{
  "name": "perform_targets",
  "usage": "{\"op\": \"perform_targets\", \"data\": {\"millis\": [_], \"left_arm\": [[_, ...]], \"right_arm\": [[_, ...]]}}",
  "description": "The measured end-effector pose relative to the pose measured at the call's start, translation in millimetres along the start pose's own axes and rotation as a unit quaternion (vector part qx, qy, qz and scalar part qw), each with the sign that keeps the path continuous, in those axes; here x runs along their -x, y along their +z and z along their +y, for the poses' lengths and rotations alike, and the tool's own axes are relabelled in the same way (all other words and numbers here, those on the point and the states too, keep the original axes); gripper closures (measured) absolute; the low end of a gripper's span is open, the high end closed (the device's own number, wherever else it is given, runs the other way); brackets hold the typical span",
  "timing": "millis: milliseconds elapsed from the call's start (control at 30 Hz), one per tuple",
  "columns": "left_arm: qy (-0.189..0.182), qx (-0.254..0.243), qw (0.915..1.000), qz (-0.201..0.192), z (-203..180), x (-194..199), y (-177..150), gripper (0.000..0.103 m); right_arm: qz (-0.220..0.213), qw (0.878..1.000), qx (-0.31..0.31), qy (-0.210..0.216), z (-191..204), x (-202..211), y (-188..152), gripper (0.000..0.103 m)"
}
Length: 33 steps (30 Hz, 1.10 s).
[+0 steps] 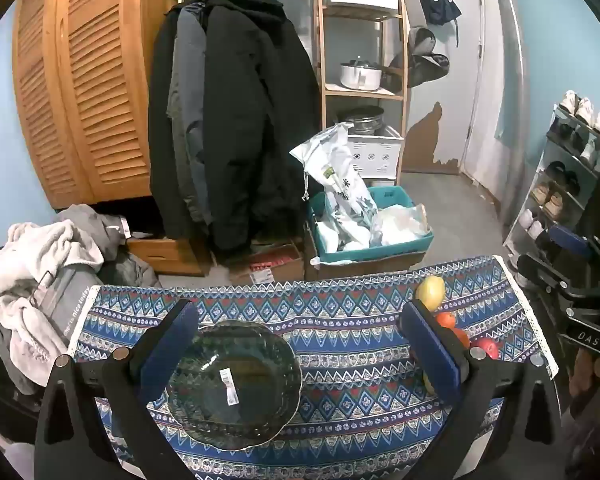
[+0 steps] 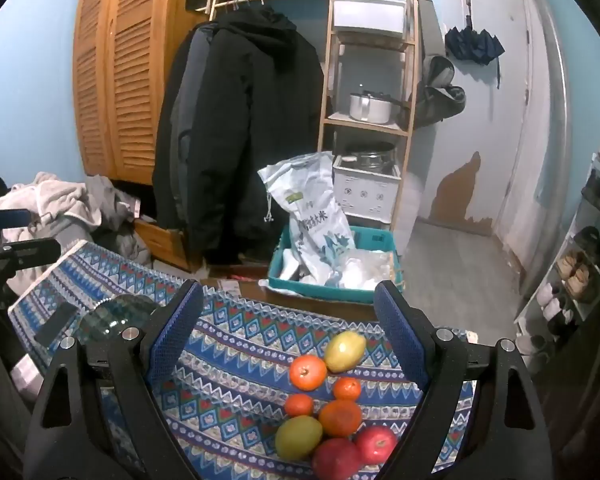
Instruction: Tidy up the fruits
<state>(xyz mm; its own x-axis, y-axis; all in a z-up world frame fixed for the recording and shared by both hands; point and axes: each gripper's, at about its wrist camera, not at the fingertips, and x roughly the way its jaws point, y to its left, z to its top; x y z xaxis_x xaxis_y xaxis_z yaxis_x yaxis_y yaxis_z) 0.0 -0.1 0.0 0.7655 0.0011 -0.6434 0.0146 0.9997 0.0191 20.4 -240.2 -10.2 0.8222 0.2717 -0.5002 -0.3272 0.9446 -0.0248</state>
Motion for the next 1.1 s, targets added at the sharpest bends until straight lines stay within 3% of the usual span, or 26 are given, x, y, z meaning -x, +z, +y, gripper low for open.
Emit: {"op": "perform_targets", "data": {"millis": [1100], "left_arm": [[-0.004,0.001,1.0,-0.003,1.1,3.5,1.6,0.001]], "right_arm": [[0.006,1.0,0.0,-0.007,-2.2,-0.6,-4.0,0.017]]}}
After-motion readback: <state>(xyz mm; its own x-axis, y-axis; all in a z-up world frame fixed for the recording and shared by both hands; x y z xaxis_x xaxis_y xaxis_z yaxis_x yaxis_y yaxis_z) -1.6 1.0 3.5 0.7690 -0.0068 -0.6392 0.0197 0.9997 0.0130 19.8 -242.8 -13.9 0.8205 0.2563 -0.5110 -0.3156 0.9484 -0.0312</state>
